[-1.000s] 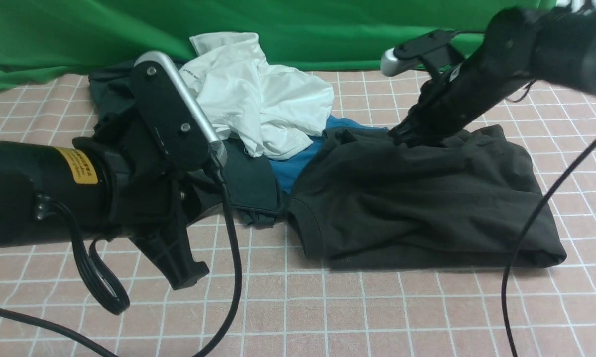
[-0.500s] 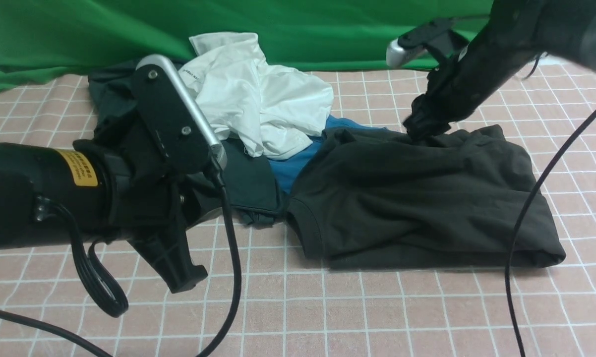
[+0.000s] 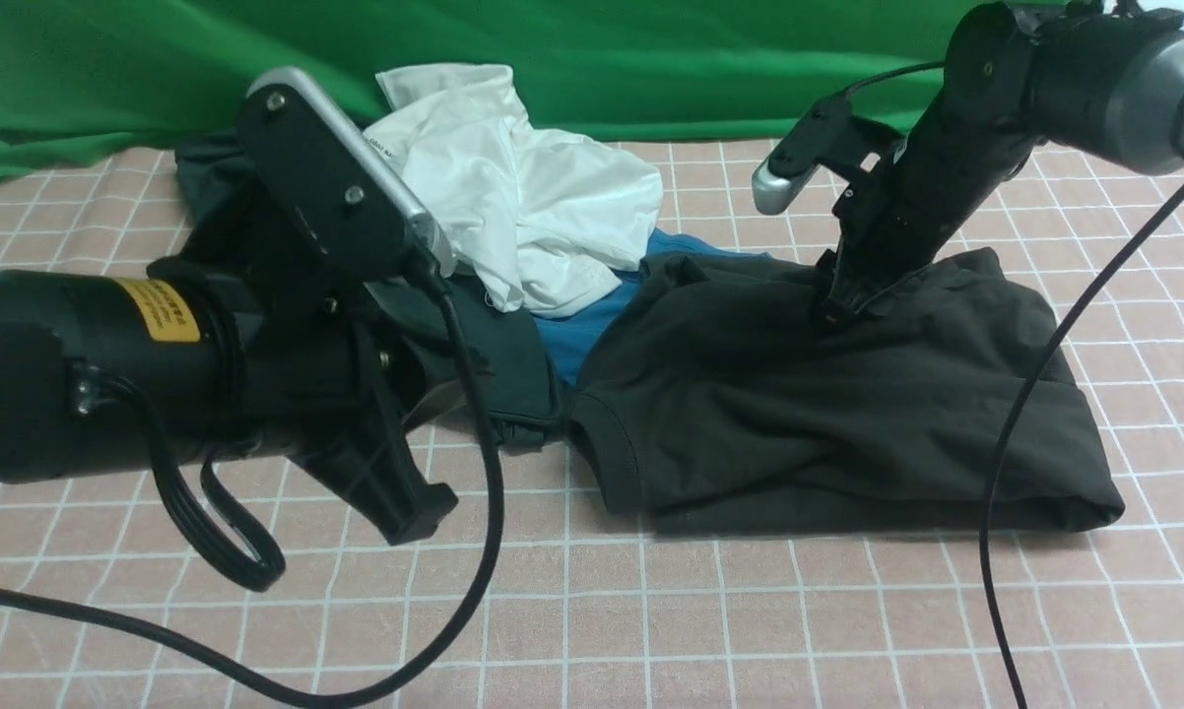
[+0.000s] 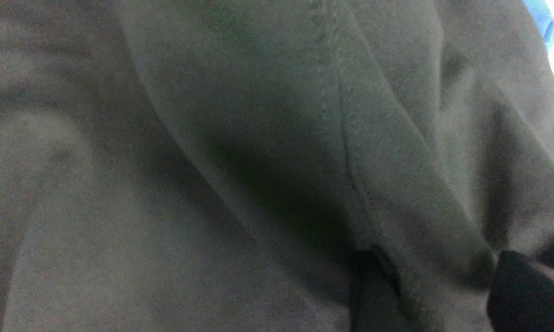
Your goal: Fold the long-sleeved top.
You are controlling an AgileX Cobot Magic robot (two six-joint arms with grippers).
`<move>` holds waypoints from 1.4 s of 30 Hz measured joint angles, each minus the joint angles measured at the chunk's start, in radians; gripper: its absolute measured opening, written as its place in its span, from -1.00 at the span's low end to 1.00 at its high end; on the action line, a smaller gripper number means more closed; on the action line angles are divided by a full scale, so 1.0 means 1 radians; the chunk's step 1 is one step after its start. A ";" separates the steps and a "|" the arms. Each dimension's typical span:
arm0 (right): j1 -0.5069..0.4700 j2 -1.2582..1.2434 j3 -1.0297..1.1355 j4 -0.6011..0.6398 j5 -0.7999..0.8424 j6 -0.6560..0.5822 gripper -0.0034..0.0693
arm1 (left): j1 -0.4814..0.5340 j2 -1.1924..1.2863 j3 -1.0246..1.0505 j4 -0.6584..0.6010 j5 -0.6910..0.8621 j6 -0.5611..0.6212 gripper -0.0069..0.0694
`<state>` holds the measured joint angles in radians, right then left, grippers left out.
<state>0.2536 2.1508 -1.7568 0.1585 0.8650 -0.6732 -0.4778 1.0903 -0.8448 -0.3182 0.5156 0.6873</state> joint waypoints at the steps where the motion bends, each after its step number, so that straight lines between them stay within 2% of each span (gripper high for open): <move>1: 0.000 0.000 0.000 0.000 0.000 -0.001 0.09 | 0.000 0.000 0.000 -0.001 0.005 0.000 -0.79; 5: 0.000 0.000 -0.004 0.000 0.043 -0.002 0.06 | 0.000 0.000 0.000 -0.001 0.029 0.000 -0.79; 7: 0.000 -0.005 -0.005 -0.001 0.069 0.009 0.12 | 0.000 0.000 0.000 0.000 0.038 0.000 -0.79; 9: 0.000 -0.013 -0.005 -0.001 0.087 0.033 0.30 | 0.000 0.000 0.000 0.001 0.043 0.000 -0.79; 10: 0.000 -0.015 -0.005 -0.001 0.091 0.036 0.32 | 0.000 0.000 0.000 0.001 0.044 0.000 -0.79; 11: 0.000 -0.021 -0.005 -0.001 0.105 0.044 0.52 | 0.000 0.000 0.000 0.001 0.045 0.000 -0.79; 12: 0.000 -0.021 -0.005 -0.001 0.106 0.044 0.54 | 0.000 0.000 0.000 0.001 0.046 0.000 -0.79; 13: 0.000 -0.021 -0.005 -0.001 0.113 0.041 0.69 | 0.000 0.000 0.000 0.001 0.046 0.000 -0.79; 15: 0.000 -0.012 -0.005 -0.001 0.106 0.032 0.73 | 0.000 0.000 0.000 0.001 0.046 0.000 -0.79; 17: 0.000 0.006 -0.005 -0.004 0.069 0.023 0.64 | 0.000 0.000 0.000 0.001 0.046 0.000 -0.79; 19: 0.000 0.024 -0.005 -0.018 0.033 0.015 0.42 | 0.000 0.000 0.000 0.001 0.048 0.000 -0.79; 22: 0.000 0.032 -0.005 -0.025 0.007 0.015 0.02 | 0.000 0.000 0.000 0.004 0.050 0.000 -0.79; 23: 0.000 0.032 -0.005 -0.029 -0.007 0.015 -0.21 | 0.000 0.000 0.000 0.005 0.052 0.000 -0.79; 24: 0.000 0.032 -0.005 -0.029 -0.007 0.015 -0.24 | 0.000 0.000 0.000 0.007 0.053 0.000 -0.79; 25: 0.000 0.031 -0.005 -0.033 -0.019 0.015 -0.44 | 0.000 0.000 0.000 0.015 0.054 0.002 -0.79; 28: 0.000 0.031 -0.005 -0.042 -0.047 0.015 -0.71 | 0.000 0.000 0.000 0.045 0.054 0.007 -0.79; 32: 0.000 0.031 -0.005 -0.074 -0.079 0.067 -0.74 | 0.000 0.000 0.000 0.084 0.056 0.008 -0.79; 36: 0.000 0.031 -0.005 -0.164 -0.167 0.229 -0.74 | 0.000 0.000 0.000 0.095 0.056 0.009 -0.79; 38: 0.000 0.031 -0.005 -0.176 -0.189 0.256 -0.73 | 0.000 0.000 0.000 0.095 0.056 0.009 -0.79; 42: 0.000 0.031 -0.005 -0.191 -0.242 0.308 -0.54 | 0.000 0.000 0.000 0.095 0.056 0.010 -0.79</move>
<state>0.2536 2.1817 -1.7623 -0.0325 0.6226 -0.3651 -0.4778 1.0903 -0.8448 -0.2231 0.5712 0.6977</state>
